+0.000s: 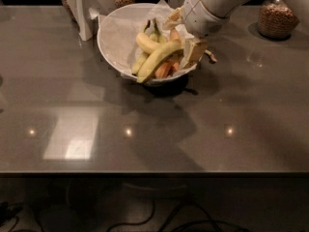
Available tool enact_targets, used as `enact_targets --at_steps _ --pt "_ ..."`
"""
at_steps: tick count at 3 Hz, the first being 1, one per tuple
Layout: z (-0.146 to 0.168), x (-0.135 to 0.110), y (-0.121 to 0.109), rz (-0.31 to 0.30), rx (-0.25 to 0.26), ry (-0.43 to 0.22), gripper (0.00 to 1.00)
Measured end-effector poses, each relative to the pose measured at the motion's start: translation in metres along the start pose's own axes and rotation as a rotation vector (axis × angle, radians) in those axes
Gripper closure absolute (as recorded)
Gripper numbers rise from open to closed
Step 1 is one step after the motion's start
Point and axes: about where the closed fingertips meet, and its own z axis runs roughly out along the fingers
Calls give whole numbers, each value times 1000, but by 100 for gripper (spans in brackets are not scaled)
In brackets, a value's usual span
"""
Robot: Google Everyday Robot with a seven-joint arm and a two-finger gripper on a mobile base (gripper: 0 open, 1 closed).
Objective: Pick banana from white bowl
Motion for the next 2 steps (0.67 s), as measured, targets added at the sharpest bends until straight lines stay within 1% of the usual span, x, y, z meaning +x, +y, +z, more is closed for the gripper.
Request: enact_targets --at_steps 2 --pt "12 -9 -1 11 -2 -35 34"
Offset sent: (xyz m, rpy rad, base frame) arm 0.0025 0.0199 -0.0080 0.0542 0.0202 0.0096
